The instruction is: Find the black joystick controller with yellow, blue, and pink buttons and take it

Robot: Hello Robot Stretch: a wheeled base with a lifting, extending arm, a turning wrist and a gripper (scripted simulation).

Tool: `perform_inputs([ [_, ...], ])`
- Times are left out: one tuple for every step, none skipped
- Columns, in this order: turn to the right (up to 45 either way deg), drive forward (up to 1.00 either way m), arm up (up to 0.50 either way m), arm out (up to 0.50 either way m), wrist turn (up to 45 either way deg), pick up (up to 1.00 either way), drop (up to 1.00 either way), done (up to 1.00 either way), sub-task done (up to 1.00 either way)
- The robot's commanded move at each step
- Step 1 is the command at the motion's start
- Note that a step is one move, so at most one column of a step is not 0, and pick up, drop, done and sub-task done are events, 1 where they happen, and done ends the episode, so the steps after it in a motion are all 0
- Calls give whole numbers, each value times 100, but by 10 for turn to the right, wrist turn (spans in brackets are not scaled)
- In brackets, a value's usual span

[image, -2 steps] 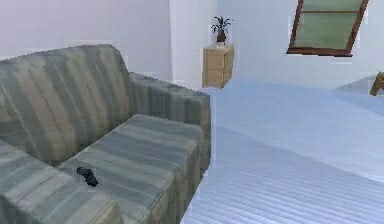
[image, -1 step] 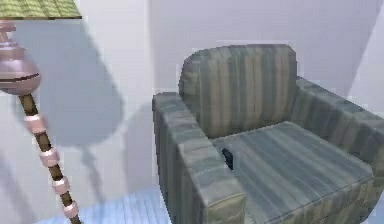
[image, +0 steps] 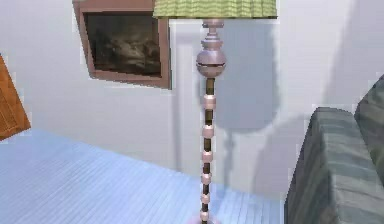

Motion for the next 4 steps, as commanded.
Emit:
perform_inputs([
  [-300, 0, 0, 0, 0, 0, 0, 0, 0],
  [-30, 0, 0, 0, 0, 0, 0, 0, 0],
  [450, 0, 0, 0, 0, 0, 0, 0, 0],
  [450, 0, 0, 0, 0, 0, 0, 0, 0],
])
